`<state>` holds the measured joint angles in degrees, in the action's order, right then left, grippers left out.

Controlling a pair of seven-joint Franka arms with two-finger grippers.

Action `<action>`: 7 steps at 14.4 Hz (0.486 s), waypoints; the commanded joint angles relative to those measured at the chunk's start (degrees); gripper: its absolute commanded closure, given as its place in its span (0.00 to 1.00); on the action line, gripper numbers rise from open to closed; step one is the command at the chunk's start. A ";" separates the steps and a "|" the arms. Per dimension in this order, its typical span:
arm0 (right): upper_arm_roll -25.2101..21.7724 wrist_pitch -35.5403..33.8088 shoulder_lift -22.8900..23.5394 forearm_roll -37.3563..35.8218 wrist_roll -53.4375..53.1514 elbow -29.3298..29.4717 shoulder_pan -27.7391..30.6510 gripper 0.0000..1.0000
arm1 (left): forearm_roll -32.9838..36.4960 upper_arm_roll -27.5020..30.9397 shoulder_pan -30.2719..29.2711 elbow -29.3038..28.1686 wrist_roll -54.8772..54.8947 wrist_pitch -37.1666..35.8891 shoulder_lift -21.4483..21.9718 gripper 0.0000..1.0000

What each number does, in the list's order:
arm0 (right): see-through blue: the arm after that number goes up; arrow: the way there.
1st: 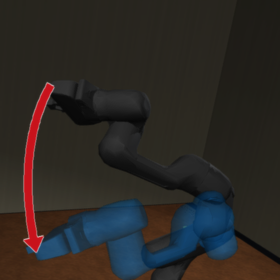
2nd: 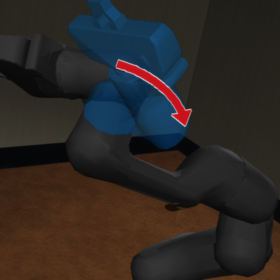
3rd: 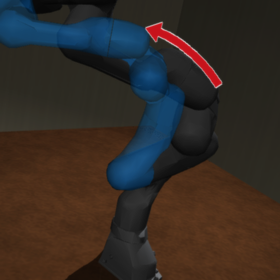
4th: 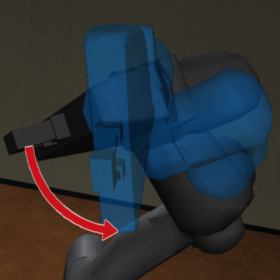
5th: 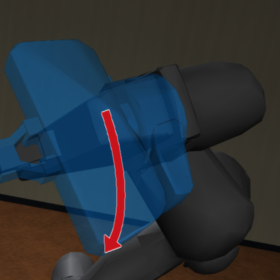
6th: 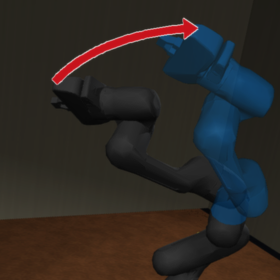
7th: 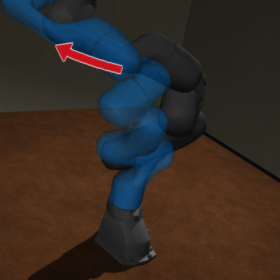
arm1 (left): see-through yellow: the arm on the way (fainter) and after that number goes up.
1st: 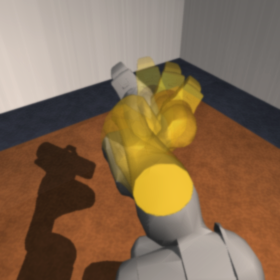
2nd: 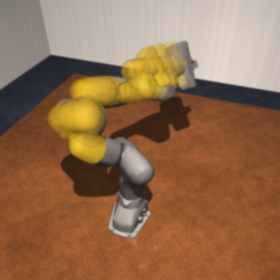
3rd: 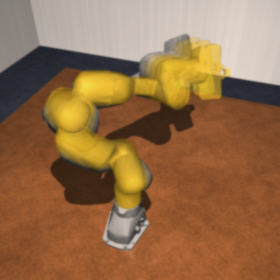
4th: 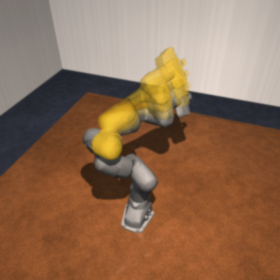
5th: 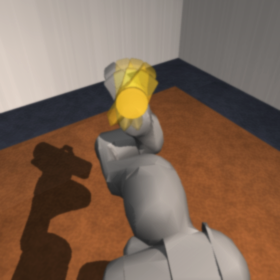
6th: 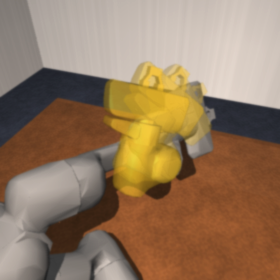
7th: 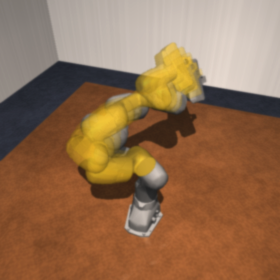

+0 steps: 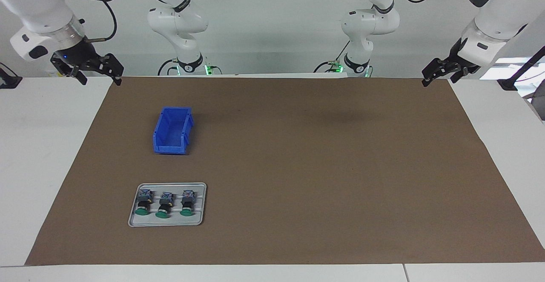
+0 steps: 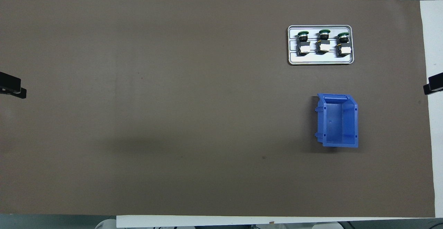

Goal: Place and press button with both arms

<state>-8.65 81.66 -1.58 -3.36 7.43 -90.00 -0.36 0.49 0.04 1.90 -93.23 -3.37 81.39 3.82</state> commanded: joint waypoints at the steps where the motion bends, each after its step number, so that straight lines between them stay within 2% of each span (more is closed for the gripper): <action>1: 0.30 0.35 0.00 0.73 -0.75 0.09 0.54 0.00 | -0.57 0.13 -0.58 0.50 -0.24 -0.53 0.40 0.00; 7: 0.04 0.00 -0.44 1.08 -0.83 -0.79 0.28 0.00 | -0.58 -0.65 0.74 0.50 -1.20 -0.97 0.40 0.00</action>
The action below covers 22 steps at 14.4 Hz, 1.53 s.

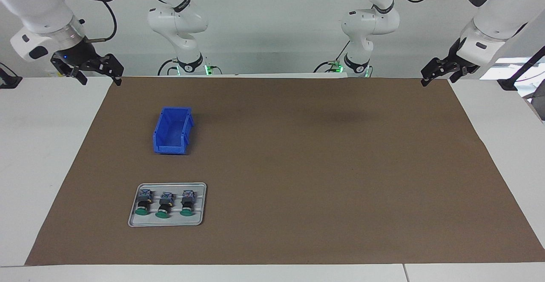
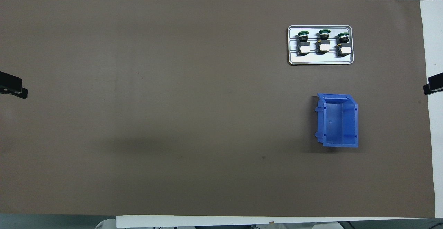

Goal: Place and press button with both arms

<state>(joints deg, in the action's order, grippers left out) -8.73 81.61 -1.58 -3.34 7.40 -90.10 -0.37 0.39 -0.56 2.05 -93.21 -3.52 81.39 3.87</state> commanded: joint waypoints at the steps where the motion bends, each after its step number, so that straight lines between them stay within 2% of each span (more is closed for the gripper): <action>1: 0.12 -1.09 -0.70 1.06 -0.55 -0.69 0.02 0.00 | -0.47 -0.05 0.76 0.49 -1.05 -1.15 0.44 0.00; 4: 1.17 2.31 1.22 1.33 1.47 0.36 -0.85 0.00 | -0.39 0.21 0.33 0.31 -0.78 -0.62 0.53 0.00; 6: 1.97 3.02 7.87 0.45 -0.88 5.52 -4.35 0.00 | -0.39 0.47 0.06 0.31 -0.26 -0.53 0.62 0.00; 8: 2.05 5.03 15.60 1.23 -8.25 10.97 -8.31 0.00 | -0.47 0.47 0.15 0.22 -0.34 -0.80 0.71 0.00; 10: 3.36 10.55 21.68 3.16 -13.00 13.10 -10.78 0.00 | -0.47 0.39 0.76 0.23 -1.05 -0.54 0.71 0.00; 11: 3.72 15.63 24.75 4.39 -16.94 13.02 -11.31 0.00 | -0.39 0.21 0.76 0.22 -0.96 -0.71 0.71 0.00; 14: 4.25 26.19 31.80 4.75 -18.48 12.15 -12.64 0.00 | -0.47 0.12 0.76 0.05 -0.87 -0.62 0.71 0.00; 17: 4.25 31.75 35.32 4.57 -17.43 10.91 -12.02 0.00 | -0.47 0.12 0.76 0.05 -0.96 -0.62 0.79 0.00; 19: 4.25 35.61 35.77 4.66 -15.24 8.64 -11.85 0.01 | -0.47 0.12 0.76 0.05 -0.96 -0.53 0.79 0.00; 22: 4.60 39.58 37.61 4.75 -11.71 7.04 -10.61 0.07 | -0.47 0.12 0.76 0.05 -0.78 -0.53 0.79 0.00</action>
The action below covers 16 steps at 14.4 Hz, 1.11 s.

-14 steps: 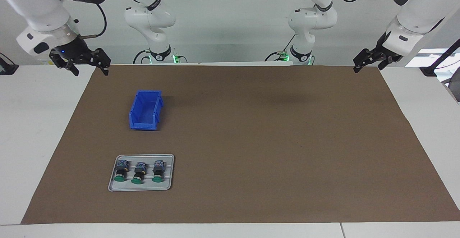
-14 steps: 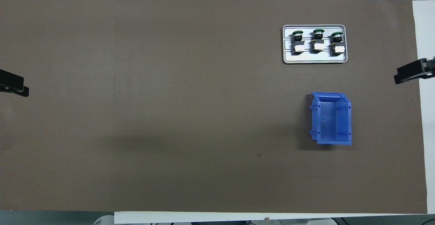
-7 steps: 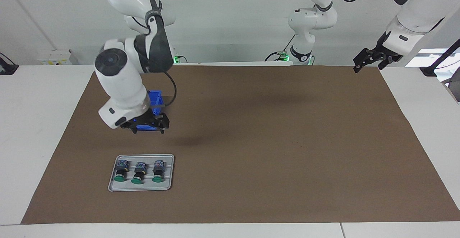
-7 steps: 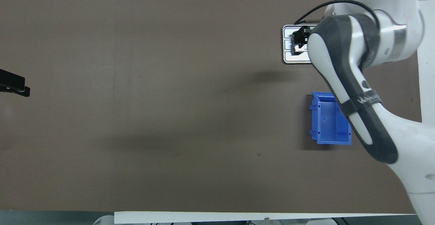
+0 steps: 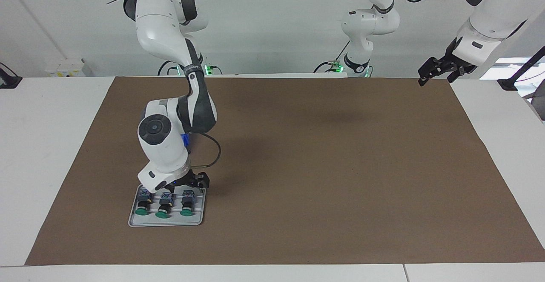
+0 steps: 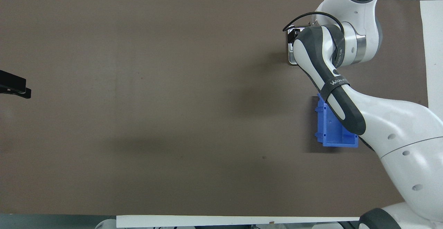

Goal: Place and press button with both arms
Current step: 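Reach the right gripper into the metal tray and grasp a green button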

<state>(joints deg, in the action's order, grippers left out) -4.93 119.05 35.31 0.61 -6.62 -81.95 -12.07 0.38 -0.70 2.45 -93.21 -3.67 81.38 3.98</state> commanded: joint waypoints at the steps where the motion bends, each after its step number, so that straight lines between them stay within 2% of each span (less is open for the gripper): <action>1: 0.80 2.67 1.16 0.88 2.23 -0.94 1.09 0.09 | -0.38 0.26 0.36 0.05 -0.73 -0.43 0.68 0.00; 7: 0.89 4.87 2.04 0.88 0.91 -1.29 0.47 0.16 | -0.38 0.26 0.36 0.05 -0.29 -0.43 0.68 0.00; 11: 0.89 6.02 2.40 0.79 1.61 -2.16 0.91 0.30 | -0.38 0.35 0.28 0.05 0.06 -0.34 0.68 0.00; 13: 0.89 5.84 2.40 0.79 2.66 -2.25 1.09 0.45 | -0.38 0.35 0.36 -0.04 -0.11 -0.43 0.68 0.00; 14: 0.89 5.93 2.40 0.88 2.67 -2.69 1.00 0.56 | -0.29 0.35 0.36 -0.04 -0.20 -0.43 0.68 0.00; 16: 0.89 5.49 2.31 0.79 2.49 -2.78 0.74 0.94 | -0.38 0.35 0.36 0.05 -0.46 0.01 0.59 0.00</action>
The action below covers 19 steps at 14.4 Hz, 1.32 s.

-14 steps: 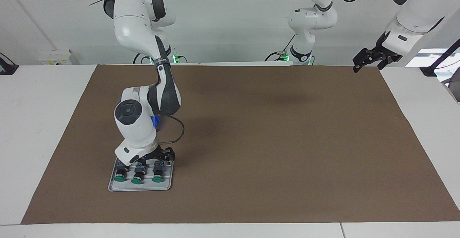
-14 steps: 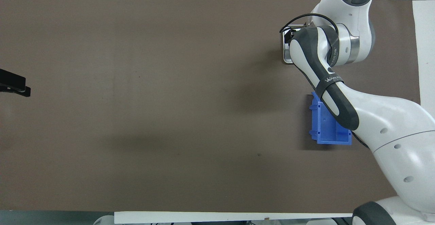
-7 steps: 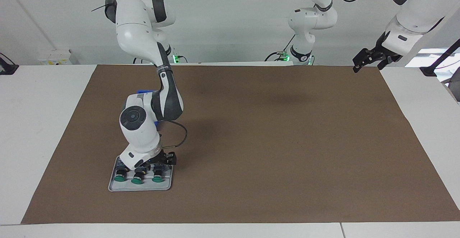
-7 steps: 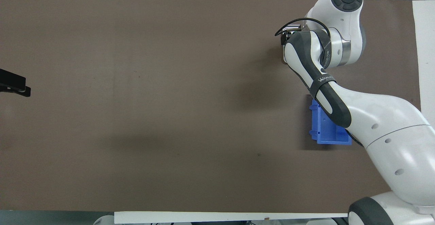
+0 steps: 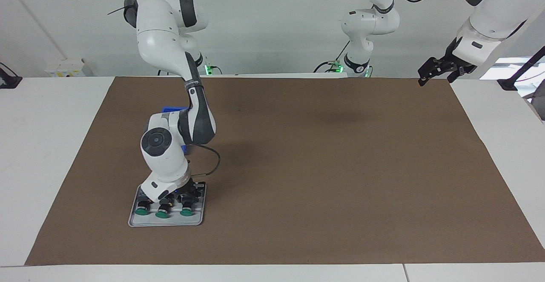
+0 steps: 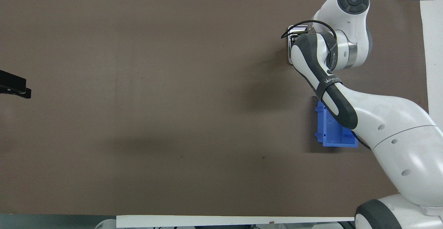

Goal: Place and press button with both arms
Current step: 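Reach the right gripper into the metal tray and grasp a green button, then carry the green button to the table middle and release it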

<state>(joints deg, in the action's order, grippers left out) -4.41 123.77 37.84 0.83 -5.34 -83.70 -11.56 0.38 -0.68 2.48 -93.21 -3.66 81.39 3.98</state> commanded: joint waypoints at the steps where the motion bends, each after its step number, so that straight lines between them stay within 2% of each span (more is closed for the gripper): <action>1: 0.37 0.42 -0.40 0.57 1.12 -0.50 -0.12 1.00 | -0.38 0.24 0.25 -0.04 -0.03 0.34 0.67 0.00; 4: 0.46 -6.66 -2.06 0.66 -1.32 3.88 -1.00 1.00 | -0.29 0.24 0.25 -0.21 -0.20 0.43 0.67 0.00; 7: 0.63 -13.27 -5.75 0.57 -13.43 5.04 -5.12 1.00 | -0.29 0.16 0.42 -0.22 -0.12 0.43 0.67 0.00; 11: 0.63 -21.54 -9.62 0.57 -34.16 4.08 -14.08 1.00 | -0.29 0.16 0.34 -0.30 -0.03 0.43 0.76 0.00; 14: 1.24 -20.33 -10.76 0.92 -52.34 1.53 -20.32 1.00 | -0.29 0.16 0.34 -0.30 -0.12 0.17 0.76 0.00; 18: 3.53 -19.36 -11.82 3.21 -68.89 -1.02 -22.44 1.00 | -0.29 0.16 0.34 -0.30 -0.46 0.43 0.94 0.00; 19: 3.53 -18.31 -11.91 3.30 -76.24 -1.46 -22.80 0.99 | -0.29 0.16 0.34 -0.30 -0.47 0.43 0.94 0.00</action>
<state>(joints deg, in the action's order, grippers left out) -1.49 102.95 28.42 3.18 -72.36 -81.26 -34.48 0.38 -0.72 2.53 -93.21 -3.65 81.50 4.02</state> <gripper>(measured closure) 0.595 0.000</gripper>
